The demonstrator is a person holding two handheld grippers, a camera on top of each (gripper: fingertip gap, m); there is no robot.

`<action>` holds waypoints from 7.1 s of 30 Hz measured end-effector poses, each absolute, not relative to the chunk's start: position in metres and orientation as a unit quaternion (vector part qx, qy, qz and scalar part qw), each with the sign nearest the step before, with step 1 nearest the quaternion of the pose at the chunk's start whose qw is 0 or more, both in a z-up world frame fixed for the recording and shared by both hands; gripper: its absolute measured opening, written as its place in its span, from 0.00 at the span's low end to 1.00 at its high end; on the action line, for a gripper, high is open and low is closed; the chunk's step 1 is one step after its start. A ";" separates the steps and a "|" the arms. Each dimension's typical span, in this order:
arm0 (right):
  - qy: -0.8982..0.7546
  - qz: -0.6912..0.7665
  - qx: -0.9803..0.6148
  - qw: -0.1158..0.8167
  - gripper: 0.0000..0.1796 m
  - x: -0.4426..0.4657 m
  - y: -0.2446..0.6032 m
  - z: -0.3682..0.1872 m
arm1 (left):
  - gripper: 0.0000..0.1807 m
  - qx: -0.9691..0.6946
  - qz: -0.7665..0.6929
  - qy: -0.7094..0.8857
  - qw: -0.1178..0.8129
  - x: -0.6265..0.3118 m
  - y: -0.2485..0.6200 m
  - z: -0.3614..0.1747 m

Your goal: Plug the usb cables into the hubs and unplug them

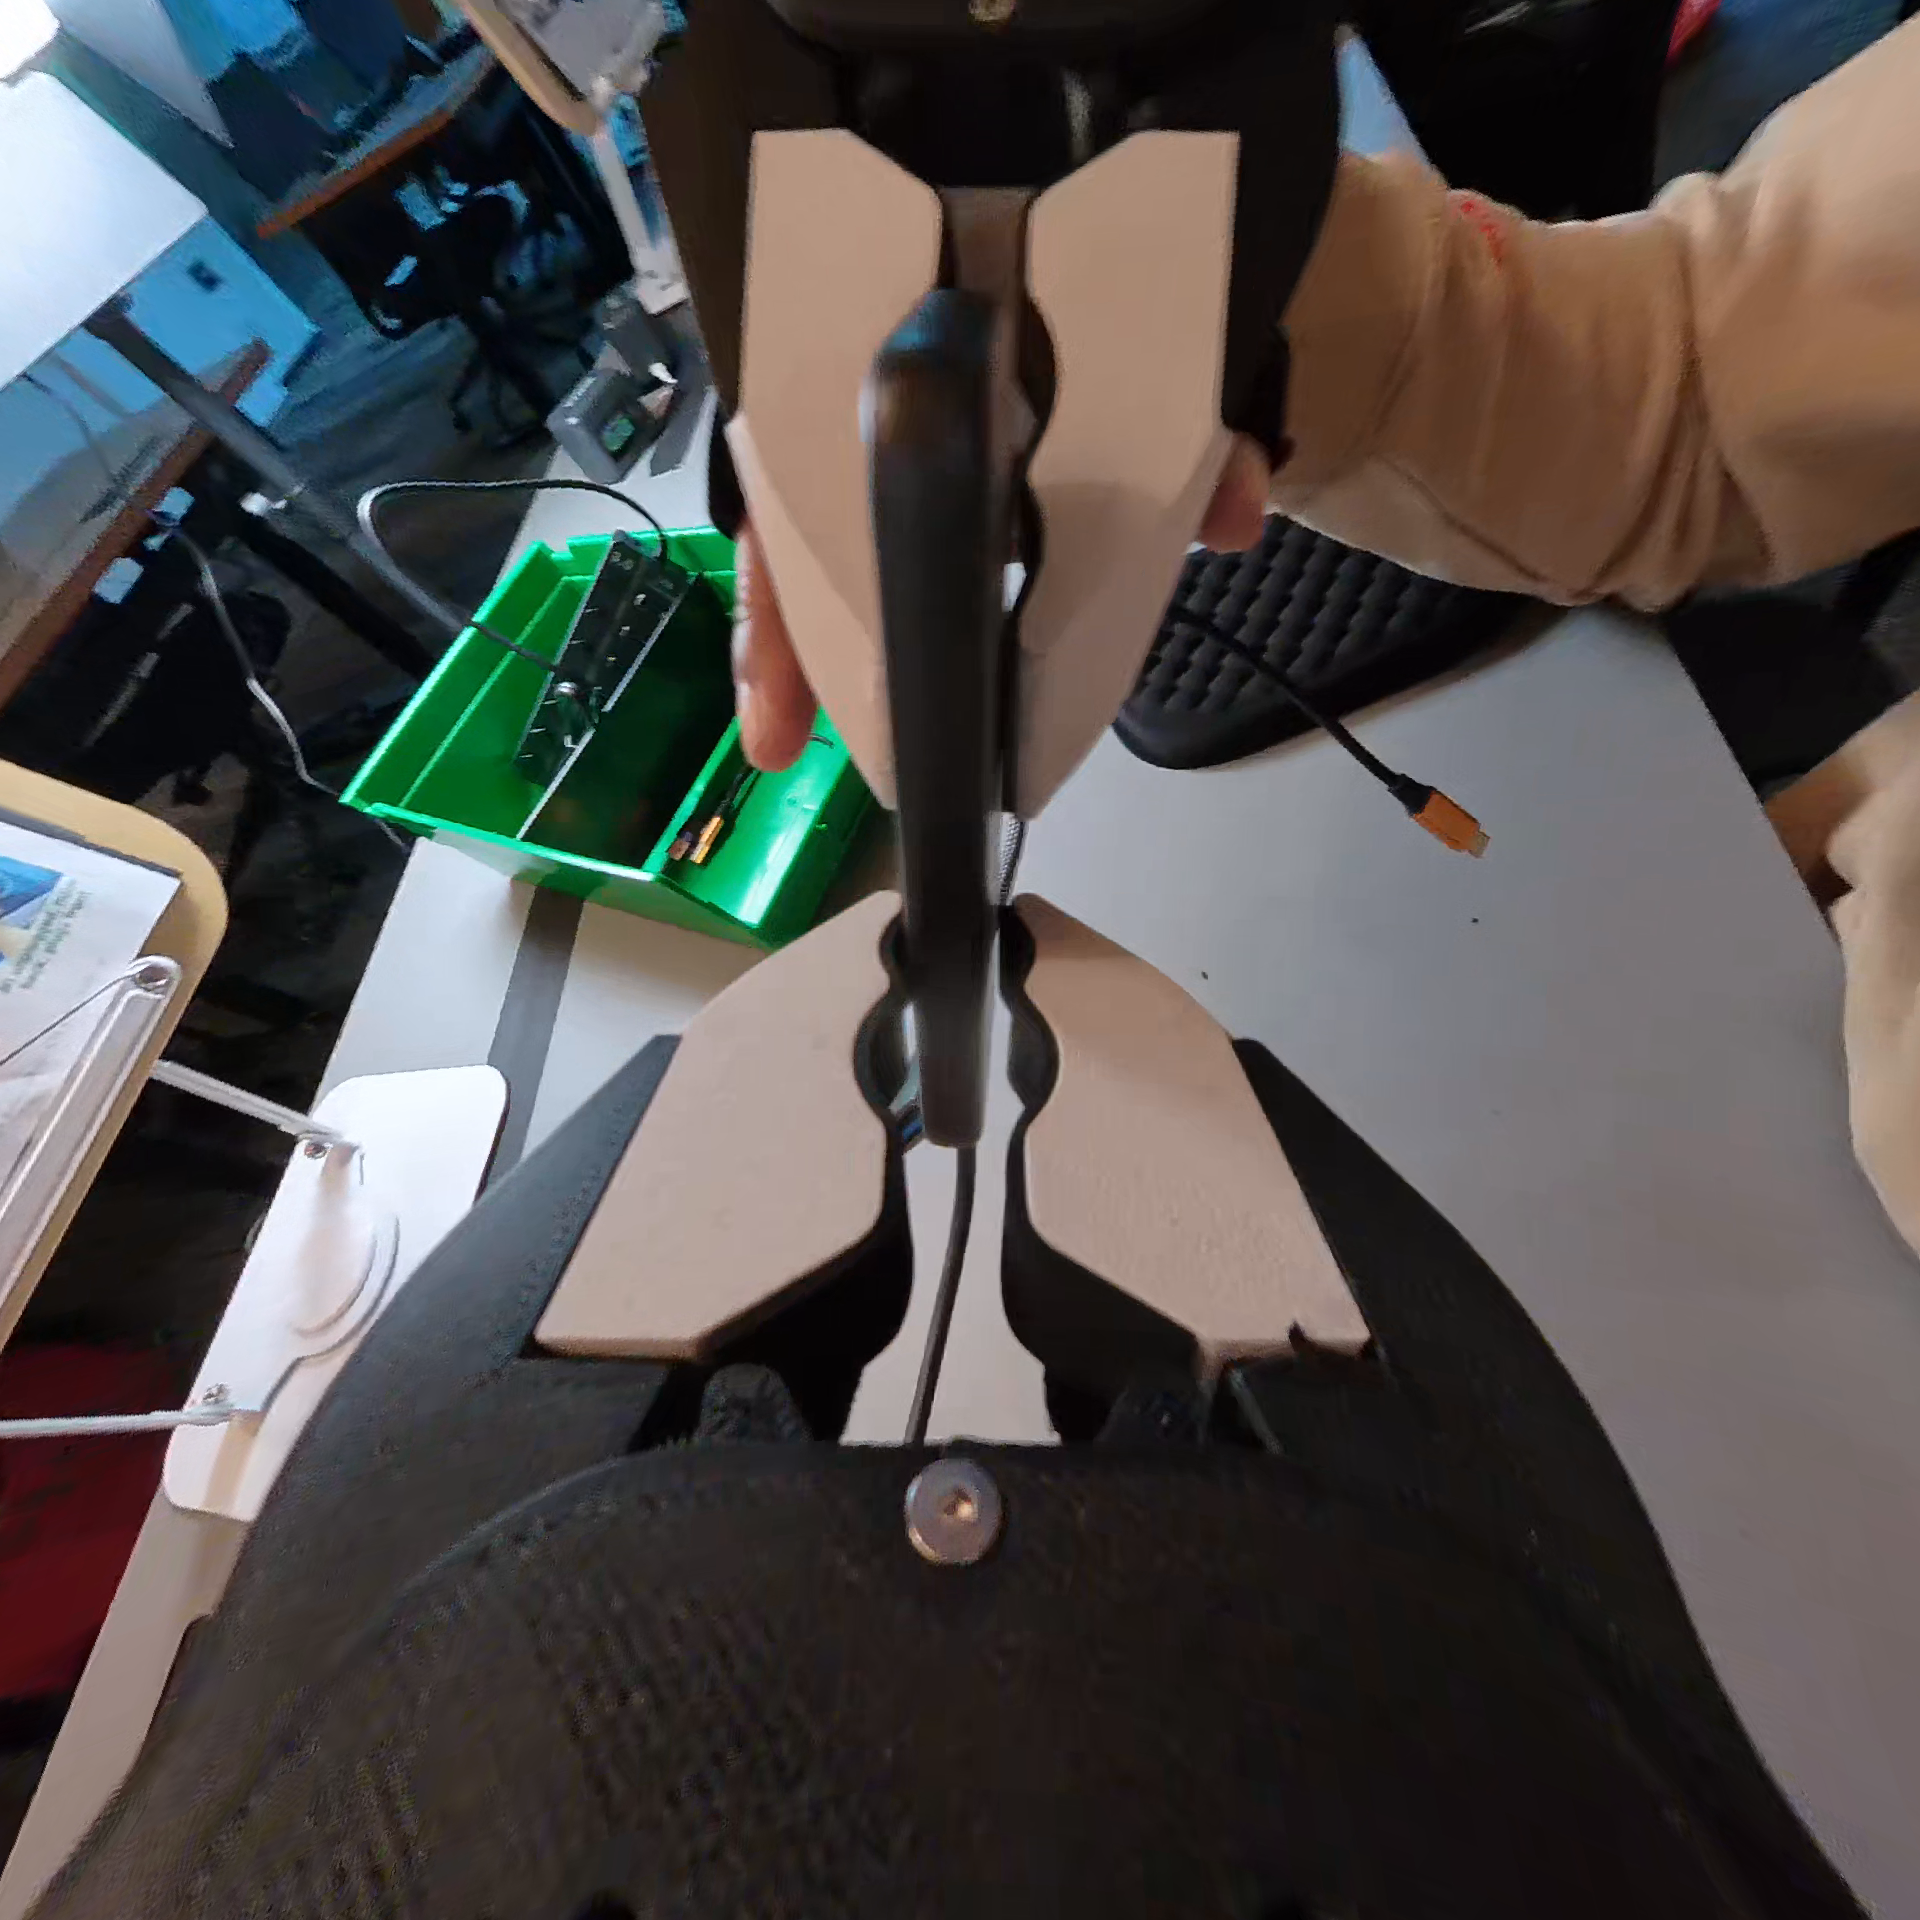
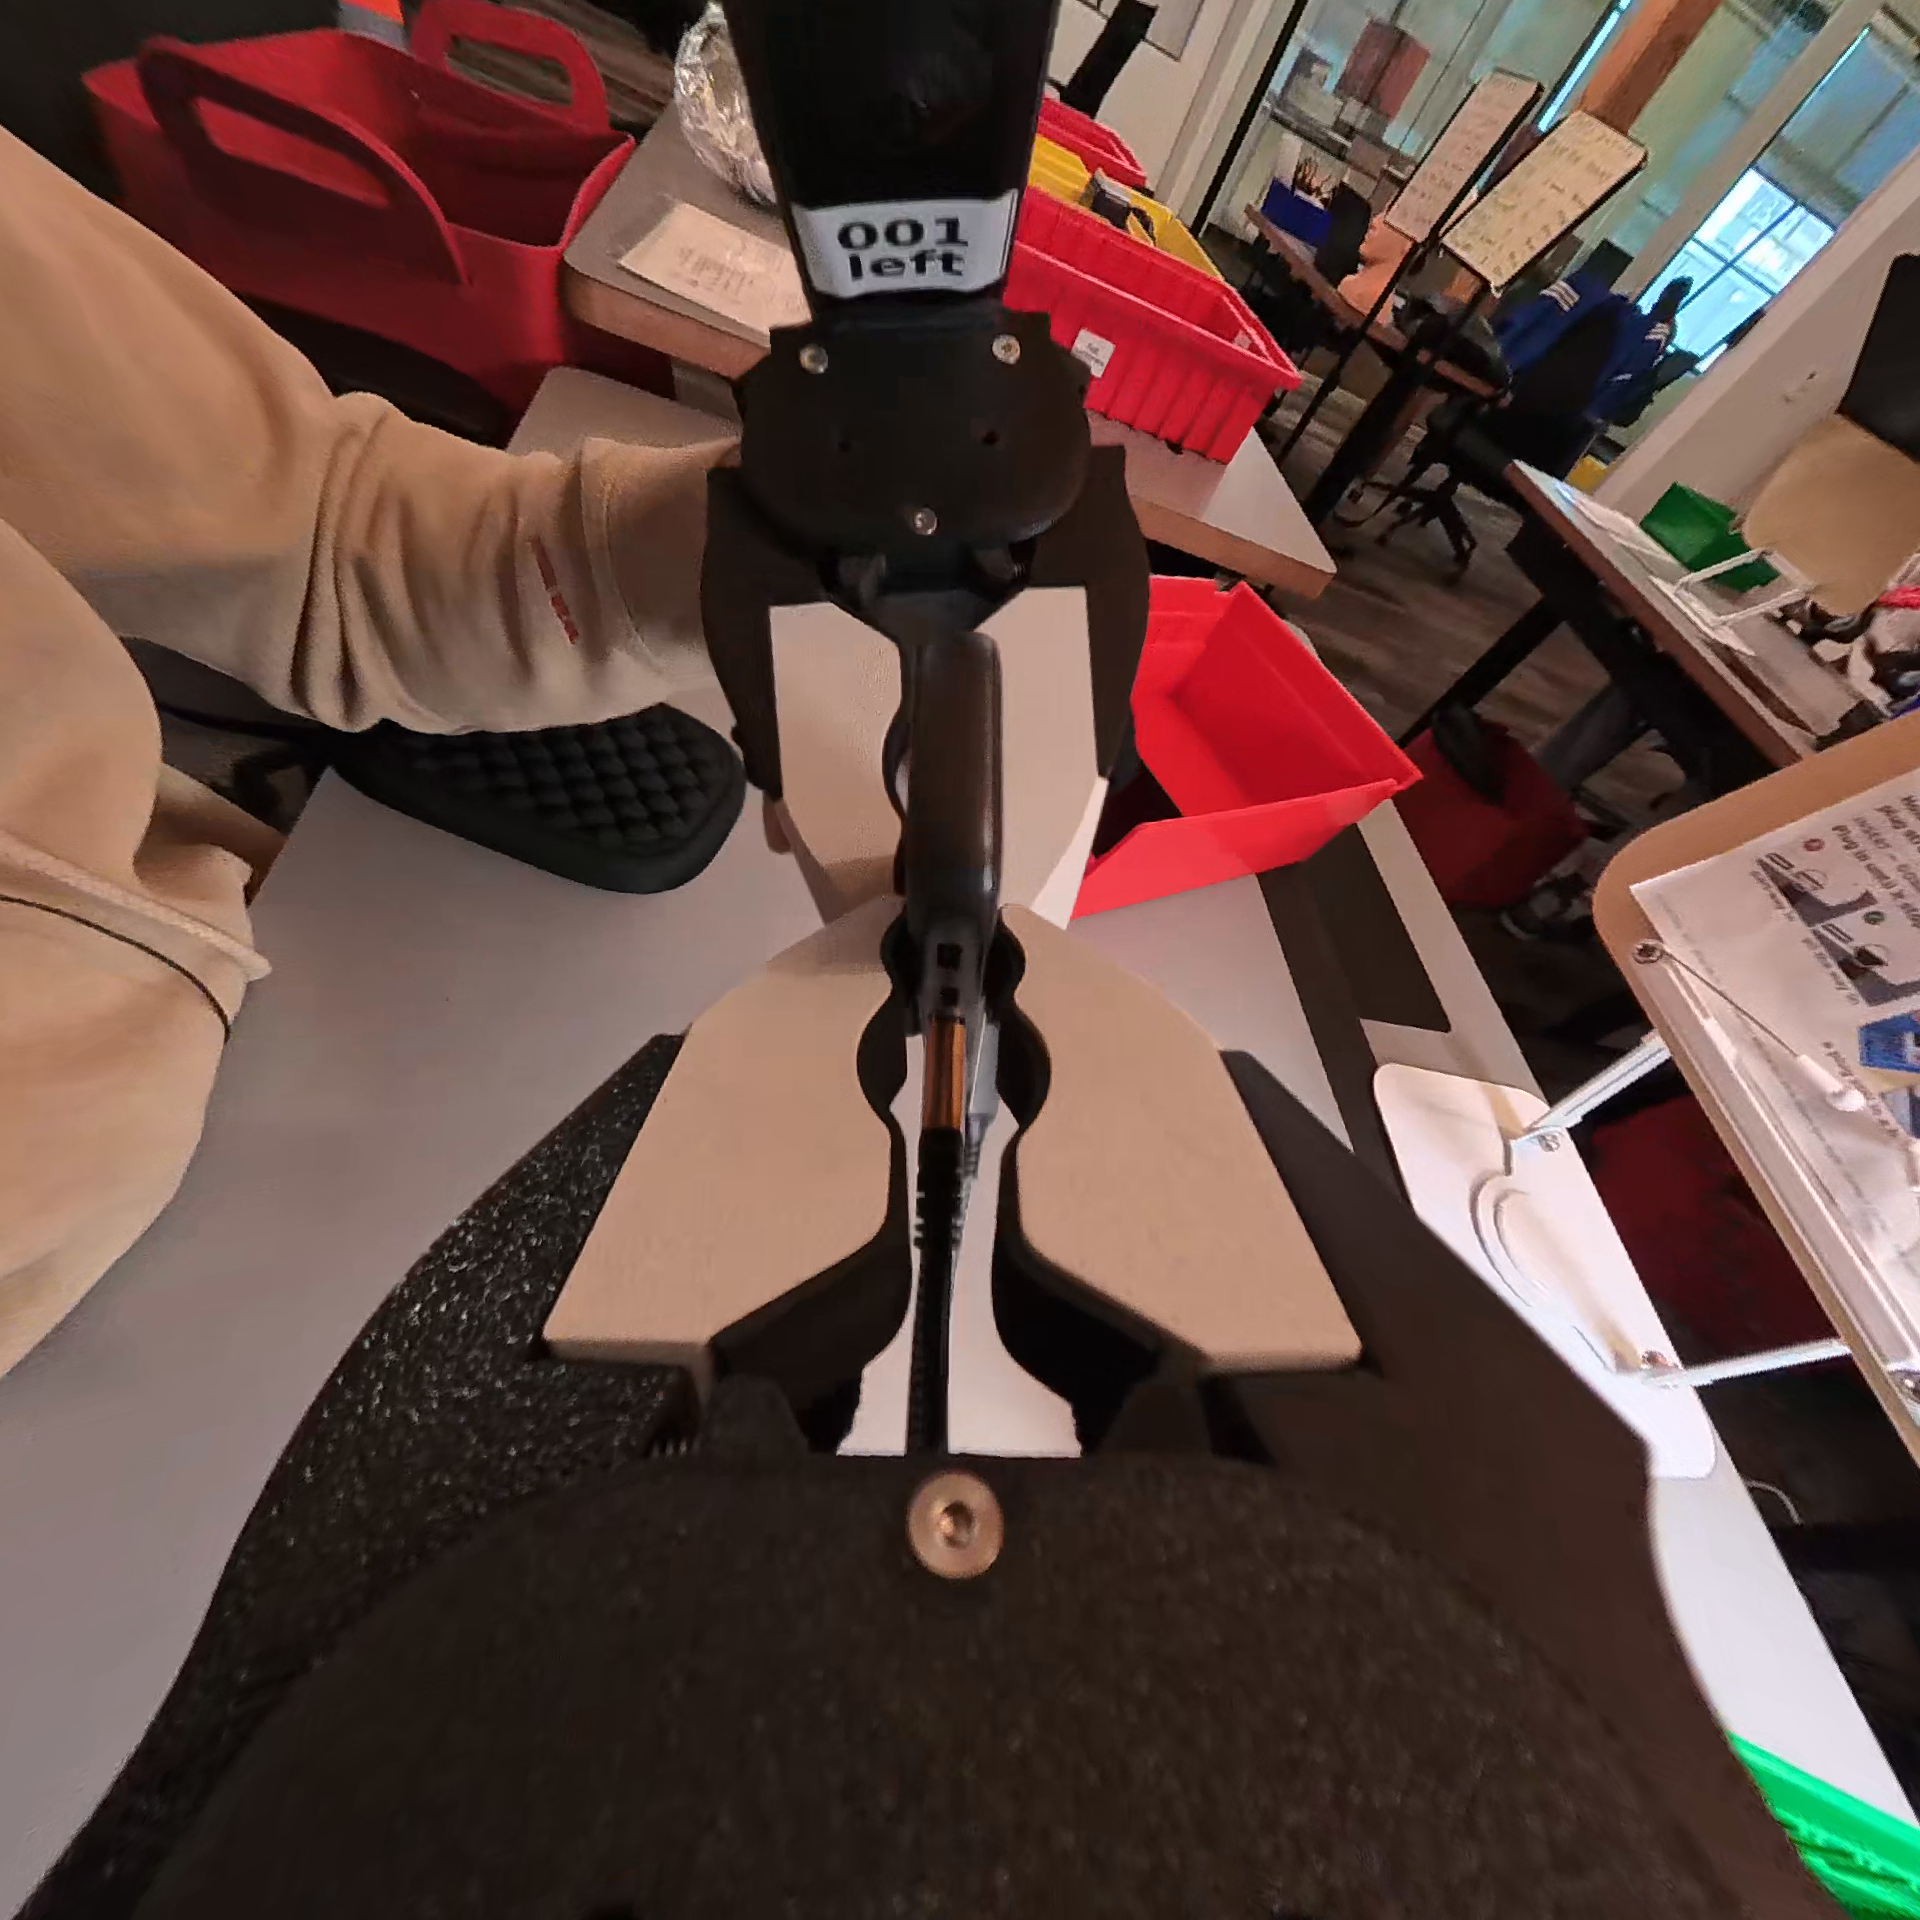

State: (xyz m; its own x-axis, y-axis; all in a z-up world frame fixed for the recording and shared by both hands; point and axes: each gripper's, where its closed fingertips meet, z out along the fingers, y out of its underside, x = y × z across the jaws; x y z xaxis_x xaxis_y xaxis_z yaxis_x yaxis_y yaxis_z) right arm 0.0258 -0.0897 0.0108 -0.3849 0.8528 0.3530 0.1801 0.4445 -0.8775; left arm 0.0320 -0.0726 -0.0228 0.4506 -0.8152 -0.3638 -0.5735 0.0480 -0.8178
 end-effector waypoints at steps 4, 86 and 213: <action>-0.722 0.394 -0.348 0.450 0.08 0.027 -0.086 0.019 | 0.07 -0.671 -0.150 0.500 0.527 0.031 -0.074 -0.014; -0.625 0.192 -0.532 0.538 0.04 0.065 0.173 0.045 | 0.07 -0.602 -0.202 0.321 0.702 -0.086 -0.080 0.085; -0.667 0.434 -0.430 0.427 0.05 0.037 0.002 -0.008 | 0.07 -0.638 -0.237 0.356 0.641 -0.106 -0.076 0.047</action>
State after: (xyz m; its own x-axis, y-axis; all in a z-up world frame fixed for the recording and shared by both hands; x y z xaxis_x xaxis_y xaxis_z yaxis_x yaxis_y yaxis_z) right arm 0.0366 0.0020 -0.0078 -0.2656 0.9438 0.1969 0.2016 0.2541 -0.9459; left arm -0.1062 -0.0764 0.0465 0.6348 -0.7572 -0.1539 -0.1509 0.0738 -0.9858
